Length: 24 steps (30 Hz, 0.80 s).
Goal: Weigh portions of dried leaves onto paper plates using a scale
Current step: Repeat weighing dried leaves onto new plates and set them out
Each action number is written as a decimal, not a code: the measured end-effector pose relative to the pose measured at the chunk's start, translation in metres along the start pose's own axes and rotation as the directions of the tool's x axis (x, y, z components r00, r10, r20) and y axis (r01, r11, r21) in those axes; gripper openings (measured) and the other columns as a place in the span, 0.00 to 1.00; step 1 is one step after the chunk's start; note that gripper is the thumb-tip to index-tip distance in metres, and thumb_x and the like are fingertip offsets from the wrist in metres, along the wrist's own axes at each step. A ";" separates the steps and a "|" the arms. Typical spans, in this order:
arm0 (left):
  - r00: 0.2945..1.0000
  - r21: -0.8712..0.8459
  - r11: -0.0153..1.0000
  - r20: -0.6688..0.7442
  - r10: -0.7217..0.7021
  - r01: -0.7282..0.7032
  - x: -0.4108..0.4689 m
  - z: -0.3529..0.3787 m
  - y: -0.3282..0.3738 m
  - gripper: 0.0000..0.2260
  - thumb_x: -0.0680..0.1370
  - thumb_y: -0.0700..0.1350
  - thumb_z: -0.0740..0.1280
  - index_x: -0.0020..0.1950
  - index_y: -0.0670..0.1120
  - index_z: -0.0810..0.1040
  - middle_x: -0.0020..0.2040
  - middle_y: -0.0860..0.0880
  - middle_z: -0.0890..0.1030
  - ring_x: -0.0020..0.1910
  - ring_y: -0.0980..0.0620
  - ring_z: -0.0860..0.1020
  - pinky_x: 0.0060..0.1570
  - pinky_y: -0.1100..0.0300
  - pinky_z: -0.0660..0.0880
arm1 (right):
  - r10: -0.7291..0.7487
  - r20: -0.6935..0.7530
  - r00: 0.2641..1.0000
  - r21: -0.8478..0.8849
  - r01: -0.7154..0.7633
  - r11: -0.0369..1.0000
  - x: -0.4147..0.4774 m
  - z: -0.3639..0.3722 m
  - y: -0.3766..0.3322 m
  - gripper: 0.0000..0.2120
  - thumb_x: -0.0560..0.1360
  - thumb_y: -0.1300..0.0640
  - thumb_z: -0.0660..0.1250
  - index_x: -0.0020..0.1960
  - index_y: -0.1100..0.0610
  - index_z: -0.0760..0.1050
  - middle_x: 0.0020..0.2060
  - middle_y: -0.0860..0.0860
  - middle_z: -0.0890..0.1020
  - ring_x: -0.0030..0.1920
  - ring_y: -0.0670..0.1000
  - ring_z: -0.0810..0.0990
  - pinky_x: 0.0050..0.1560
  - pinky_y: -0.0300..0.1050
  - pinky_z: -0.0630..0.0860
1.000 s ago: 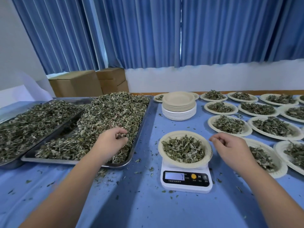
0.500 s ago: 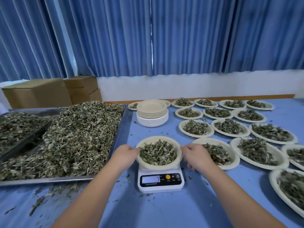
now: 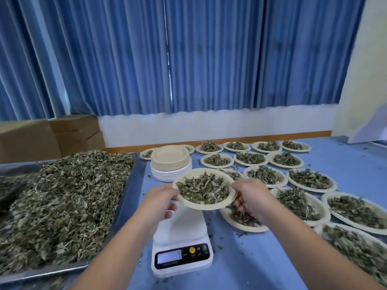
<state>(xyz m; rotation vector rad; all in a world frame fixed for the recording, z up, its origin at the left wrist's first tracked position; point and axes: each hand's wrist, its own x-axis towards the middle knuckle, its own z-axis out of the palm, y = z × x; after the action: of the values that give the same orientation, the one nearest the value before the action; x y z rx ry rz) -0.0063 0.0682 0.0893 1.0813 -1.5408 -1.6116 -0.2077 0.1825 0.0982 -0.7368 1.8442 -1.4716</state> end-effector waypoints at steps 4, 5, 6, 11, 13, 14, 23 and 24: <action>0.995 -0.081 0.997 0.104 0.013 -0.005 0.049 0.043 0.015 0.07 0.78 0.38 0.64 0.45 0.46 0.81 0.30 0.52 0.77 0.25 0.54 0.70 0.27 0.63 0.62 | -0.065 -0.074 0.995 0.031 0.067 0.997 0.048 -0.038 -0.023 0.06 0.79 0.62 0.64 0.47 0.63 0.78 0.21 0.54 0.74 0.23 0.51 0.70 0.23 0.42 0.68; 0.992 -0.090 0.996 0.129 0.016 -0.005 0.066 0.054 0.018 0.07 0.78 0.38 0.63 0.46 0.46 0.81 0.31 0.52 0.77 0.26 0.54 0.70 0.26 0.63 0.62 | -0.072 -0.087 0.994 0.029 0.074 0.997 0.067 -0.047 -0.027 0.06 0.78 0.62 0.64 0.47 0.62 0.79 0.22 0.55 0.74 0.23 0.51 0.70 0.24 0.43 0.68; 0.988 -0.090 0.996 0.150 0.020 -0.007 0.086 0.065 0.020 0.08 0.78 0.38 0.63 0.49 0.46 0.82 0.32 0.51 0.77 0.25 0.54 0.70 0.26 0.63 0.62 | -0.076 -0.097 0.992 0.023 0.078 0.997 0.087 -0.054 -0.030 0.06 0.78 0.62 0.64 0.46 0.61 0.79 0.22 0.55 0.74 0.24 0.51 0.70 0.24 0.43 0.67; 0.976 -0.145 0.987 0.217 -0.033 0.065 0.173 0.117 0.032 0.15 0.77 0.36 0.63 0.60 0.51 0.77 0.35 0.48 0.80 0.26 0.53 0.72 0.25 0.63 0.65 | -0.050 -0.119 0.992 0.032 0.055 0.998 0.178 -0.091 -0.029 0.06 0.79 0.58 0.64 0.51 0.57 0.80 0.25 0.53 0.73 0.25 0.50 0.70 0.27 0.44 0.66; 0.967 -0.163 0.980 0.242 -0.076 0.117 0.192 0.139 0.043 0.14 0.78 0.37 0.62 0.58 0.53 0.76 0.34 0.49 0.82 0.27 0.53 0.73 0.26 0.61 0.66 | 0.002 -0.148 0.989 0.068 0.008 0.998 0.195 -0.109 -0.029 0.06 0.79 0.57 0.65 0.51 0.55 0.81 0.26 0.53 0.73 0.25 0.50 0.70 0.27 0.44 0.66; 0.962 -0.171 0.975 0.254 -0.098 0.145 0.199 0.150 0.051 0.14 0.79 0.36 0.62 0.59 0.53 0.76 0.35 0.48 0.83 0.27 0.52 0.74 0.26 0.61 0.67 | 0.028 -0.156 0.987 0.077 -0.016 0.997 0.200 -0.119 -0.031 0.07 0.79 0.57 0.65 0.50 0.55 0.81 0.26 0.53 0.73 0.25 0.50 0.70 0.27 0.43 0.66; 0.896 -0.109 0.947 0.372 -0.243 0.302 0.226 0.277 0.127 0.13 0.80 0.36 0.62 0.63 0.46 0.76 0.41 0.40 0.84 0.30 0.49 0.76 0.28 0.58 0.70 | 0.268 -0.270 0.925 0.249 -0.202 0.947 0.221 -0.238 -0.066 0.08 0.79 0.64 0.63 0.42 0.64 0.71 0.23 0.55 0.69 0.23 0.51 0.66 0.23 0.39 0.64; 0.886 -0.101 0.941 0.383 -0.262 0.322 0.227 0.293 0.133 0.12 0.80 0.36 0.62 0.62 0.45 0.76 0.39 0.40 0.83 0.29 0.49 0.75 0.26 0.59 0.69 | 0.295 -0.282 0.913 0.281 -0.216 0.935 0.223 -0.252 -0.068 0.09 0.79 0.64 0.63 0.41 0.63 0.70 0.22 0.54 0.68 0.23 0.51 0.66 0.22 0.38 0.63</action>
<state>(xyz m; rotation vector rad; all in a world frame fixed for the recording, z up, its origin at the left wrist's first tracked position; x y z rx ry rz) -0.3803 -0.0127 0.1832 0.9997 -1.4882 -2.2111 -0.5417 0.1499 0.1706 -0.1291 1.8594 -1.6729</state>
